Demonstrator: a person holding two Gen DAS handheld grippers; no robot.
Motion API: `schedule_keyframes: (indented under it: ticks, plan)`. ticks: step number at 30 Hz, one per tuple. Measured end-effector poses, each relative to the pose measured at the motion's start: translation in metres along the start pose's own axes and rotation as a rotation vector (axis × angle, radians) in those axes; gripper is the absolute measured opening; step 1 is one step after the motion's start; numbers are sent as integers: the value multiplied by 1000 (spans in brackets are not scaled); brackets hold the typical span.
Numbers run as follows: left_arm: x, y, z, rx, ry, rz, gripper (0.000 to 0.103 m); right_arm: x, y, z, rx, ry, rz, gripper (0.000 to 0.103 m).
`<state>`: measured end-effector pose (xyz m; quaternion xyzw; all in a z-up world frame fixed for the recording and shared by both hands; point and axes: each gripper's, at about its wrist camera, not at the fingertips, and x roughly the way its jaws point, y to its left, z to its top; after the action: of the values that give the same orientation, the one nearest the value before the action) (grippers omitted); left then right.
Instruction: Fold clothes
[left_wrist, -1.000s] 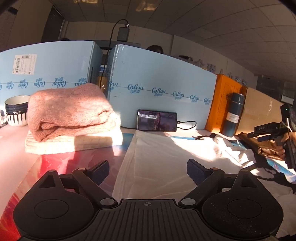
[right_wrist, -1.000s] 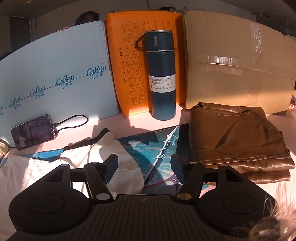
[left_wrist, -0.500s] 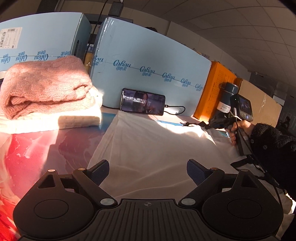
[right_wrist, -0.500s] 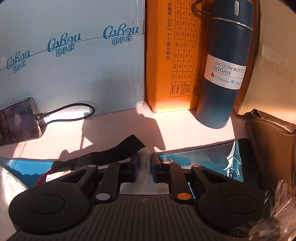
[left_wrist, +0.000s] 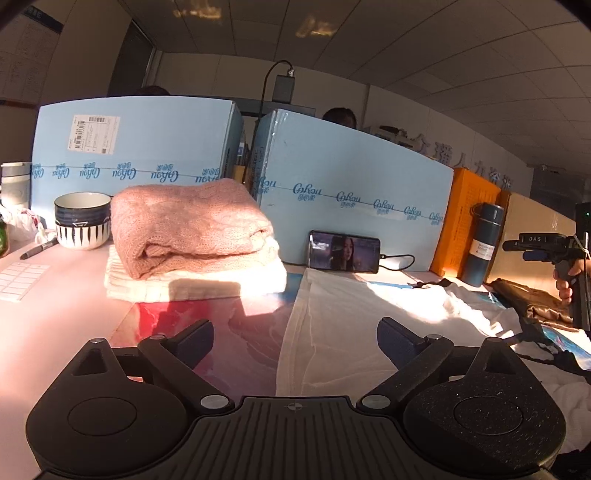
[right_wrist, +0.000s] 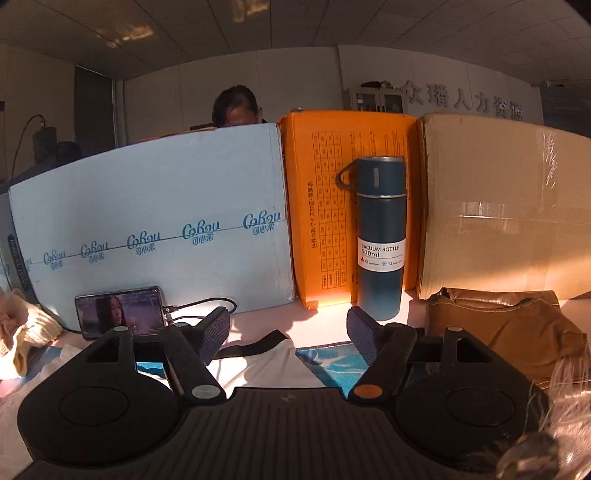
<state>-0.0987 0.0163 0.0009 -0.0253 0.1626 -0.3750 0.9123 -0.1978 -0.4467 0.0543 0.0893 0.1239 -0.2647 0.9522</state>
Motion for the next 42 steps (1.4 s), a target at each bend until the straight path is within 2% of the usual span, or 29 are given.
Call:
schedule_keyframes:
  ticks: [2, 5, 8, 10, 11, 13, 17, 19, 23, 24, 25, 26, 27, 28, 30, 32, 35, 38, 42]
  plan:
    - [-2, -21, -6, 72, -5, -113, 98, -43, 3, -11, -23, -55, 31, 84]
    - [-5, -57, -17, 187, -11, -292, 98, -110, 11, -38, -86, -123, 63, 89]
    - [-9, -85, -27, 245, 4, -471, 98, -162, 16, -63, -130, -167, 62, 94]
    - [-11, -102, -36, 290, 26, -548, 98, -196, 18, -81, -170, -178, 67, 95]
    - [-12, -108, -41, 321, 35, -575, 98, -210, 18, -89, -196, -178, 70, 99]
    - [-15, -122, -50, 395, 48, -621, 98, -227, 18, -106, -246, -142, 50, 101]
    - [-22, -151, -71, 585, 39, -685, 98, -238, 31, -150, -360, -18, 93, 101]
    - [-22, -167, -81, 670, 12, -687, 98, -241, 39, -172, -412, 35, 127, 101]
    - [-13, -203, -108, 772, -42, -616, 98, -239, 43, -186, -392, 48, 151, 101]
    - [-8, -208, -112, 784, -38, -604, 92, -239, 43, -187, -382, 47, 158, 101]
    - [-3, -212, -115, 792, -28, -597, 58, -238, 42, -187, -381, 45, 156, 101]
    - [2, -212, -114, 766, -4, -622, 42, -239, 42, -187, -383, 44, 149, 101]
    - [4, -206, -106, 679, 17, -661, 27, -239, 41, -187, -385, 43, 141, 101]
    - [3, -199, -98, 608, 9, -663, 5, -239, 40, -188, -386, 46, 138, 101]
    - [-6, -187, -81, 537, -64, -671, 5, -238, 38, -188, -384, 56, 143, 101]
    - [-17, -182, -68, 542, -98, -721, 5, -237, 41, -188, -391, 51, 179, 101]
    - [-28, -188, -75, 706, -114, -753, 5, -235, 50, -188, -420, 27, 241, 101]
    - [-28, -192, -86, 759, -68, -761, 6, -229, 67, -192, -497, -1, 276, 101]
    - [-36, -190, -93, 814, -99, -757, 13, -220, 89, -196, -593, -34, 313, 101]
